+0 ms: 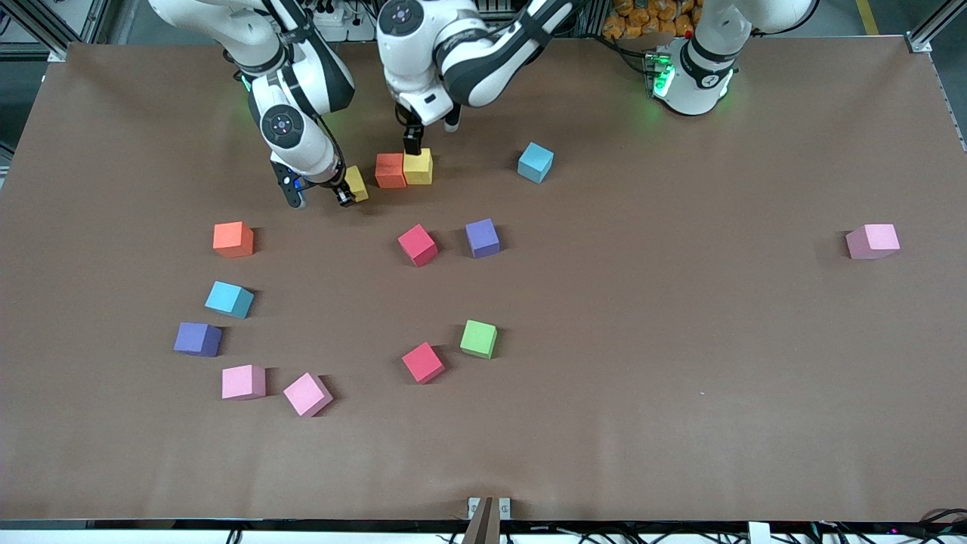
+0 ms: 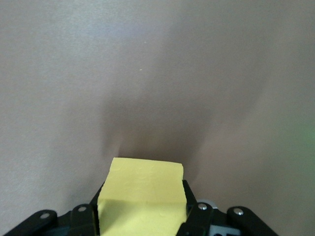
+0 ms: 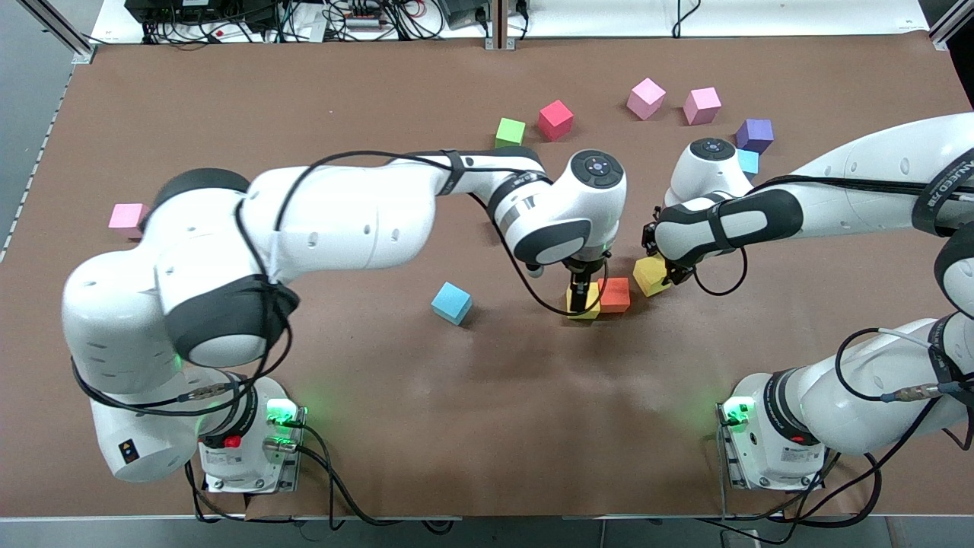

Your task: Form number 2 with 11 blocks

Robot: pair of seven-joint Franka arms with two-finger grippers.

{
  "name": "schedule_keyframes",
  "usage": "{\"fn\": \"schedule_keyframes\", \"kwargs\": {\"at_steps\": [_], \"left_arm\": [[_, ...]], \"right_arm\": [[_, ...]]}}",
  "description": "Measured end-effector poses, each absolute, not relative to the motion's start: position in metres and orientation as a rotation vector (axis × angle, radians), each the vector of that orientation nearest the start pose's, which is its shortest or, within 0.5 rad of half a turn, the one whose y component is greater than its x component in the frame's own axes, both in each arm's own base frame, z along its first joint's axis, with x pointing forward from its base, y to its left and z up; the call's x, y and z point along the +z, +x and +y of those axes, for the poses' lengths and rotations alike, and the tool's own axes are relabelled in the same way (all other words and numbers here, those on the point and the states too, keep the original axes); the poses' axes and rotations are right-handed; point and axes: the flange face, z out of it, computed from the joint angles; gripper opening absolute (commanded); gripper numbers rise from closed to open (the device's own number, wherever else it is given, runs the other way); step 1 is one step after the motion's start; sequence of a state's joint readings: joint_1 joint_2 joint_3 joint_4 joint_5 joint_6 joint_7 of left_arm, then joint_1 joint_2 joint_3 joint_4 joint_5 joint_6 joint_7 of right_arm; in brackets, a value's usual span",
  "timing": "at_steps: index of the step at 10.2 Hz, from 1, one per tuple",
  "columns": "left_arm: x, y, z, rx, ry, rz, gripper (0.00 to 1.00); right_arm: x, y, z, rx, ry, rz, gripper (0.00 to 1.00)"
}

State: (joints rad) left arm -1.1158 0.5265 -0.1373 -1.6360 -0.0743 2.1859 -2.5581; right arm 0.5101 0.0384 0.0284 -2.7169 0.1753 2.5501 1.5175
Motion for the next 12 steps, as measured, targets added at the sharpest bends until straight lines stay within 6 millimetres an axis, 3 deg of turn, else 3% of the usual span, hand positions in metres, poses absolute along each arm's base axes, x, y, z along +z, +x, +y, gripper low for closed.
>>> {"fn": "schedule_keyframes", "kwargs": {"at_steps": [1, 3, 7, 10, 12], "left_arm": [[0.326, 0.231, -0.636, 0.201, -2.454, -1.904, 1.0], [0.337, 0.269, -0.611, 0.195, -2.542, -1.765, 1.0], [0.322, 0.345, -0.56, 0.206, -2.687, -1.506, 1.0], [0.313, 0.42, -0.504, 0.223, -2.754, -1.398, 1.0], [0.312, 0.458, -0.47, 0.232, -2.806, -1.325, 1.0]], "right_arm": [[0.197, 0.326, 0.192, 0.281, -2.724, 1.79, 0.0], [0.197, 0.326, 0.192, 0.272, -2.667, 1.881, 0.0], [0.196, 0.325, 0.192, 0.269, -2.623, 1.949, 0.0], [0.196, 0.318, 0.203, 0.284, -2.61, 1.952, 0.0], [0.196, 0.316, 0.206, 0.282, -2.613, 1.951, 0.0]]}}
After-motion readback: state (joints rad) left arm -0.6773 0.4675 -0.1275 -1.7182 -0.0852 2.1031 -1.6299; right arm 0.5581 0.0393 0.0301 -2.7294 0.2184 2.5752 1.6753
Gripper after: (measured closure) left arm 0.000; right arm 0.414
